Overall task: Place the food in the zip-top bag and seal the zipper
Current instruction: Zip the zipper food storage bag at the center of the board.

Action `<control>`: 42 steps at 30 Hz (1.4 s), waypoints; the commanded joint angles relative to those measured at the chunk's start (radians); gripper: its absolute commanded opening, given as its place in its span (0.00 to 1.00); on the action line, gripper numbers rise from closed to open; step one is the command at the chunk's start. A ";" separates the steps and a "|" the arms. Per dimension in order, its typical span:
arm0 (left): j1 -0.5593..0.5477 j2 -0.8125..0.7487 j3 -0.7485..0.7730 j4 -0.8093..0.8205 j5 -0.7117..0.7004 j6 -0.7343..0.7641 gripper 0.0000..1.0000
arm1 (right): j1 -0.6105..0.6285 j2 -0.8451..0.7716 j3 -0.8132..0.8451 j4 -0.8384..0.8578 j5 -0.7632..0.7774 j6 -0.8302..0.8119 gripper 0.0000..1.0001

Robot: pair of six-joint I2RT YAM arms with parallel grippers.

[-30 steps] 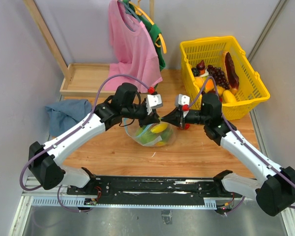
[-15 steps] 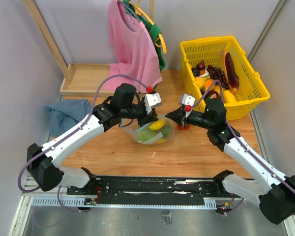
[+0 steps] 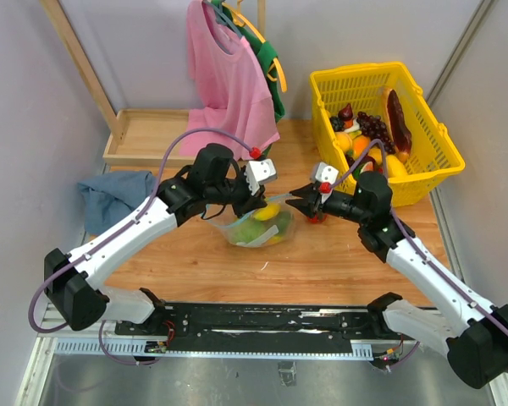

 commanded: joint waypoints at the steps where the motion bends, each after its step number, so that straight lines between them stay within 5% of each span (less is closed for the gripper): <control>1: 0.007 0.001 0.057 -0.028 0.039 0.008 0.00 | -0.005 0.025 0.032 0.022 -0.122 -0.049 0.34; 4: 0.006 0.008 0.063 -0.022 0.060 0.008 0.00 | -0.004 0.061 0.062 0.005 -0.174 -0.073 0.45; 8: 0.006 0.015 0.068 -0.017 0.078 0.007 0.00 | 0.001 0.112 0.096 0.003 -0.208 -0.080 0.47; 13: 0.000 0.025 0.075 -0.022 0.089 0.005 0.00 | 0.004 0.148 0.125 0.028 -0.224 -0.052 0.37; 16: 0.000 0.017 0.072 -0.021 0.077 -0.005 0.00 | 0.004 0.157 0.137 0.005 -0.215 -0.046 0.16; 19: 0.000 0.009 0.071 -0.040 0.067 -0.024 0.00 | 0.004 0.141 0.128 -0.023 -0.127 -0.053 0.01; 31: 0.000 -0.058 0.040 -0.128 -0.055 -0.113 0.01 | 0.001 0.003 0.052 -0.024 0.304 -0.004 0.01; 42: 0.000 -0.136 -0.002 -0.188 -0.121 -0.146 0.00 | -0.049 -0.034 0.035 -0.053 0.480 0.067 0.01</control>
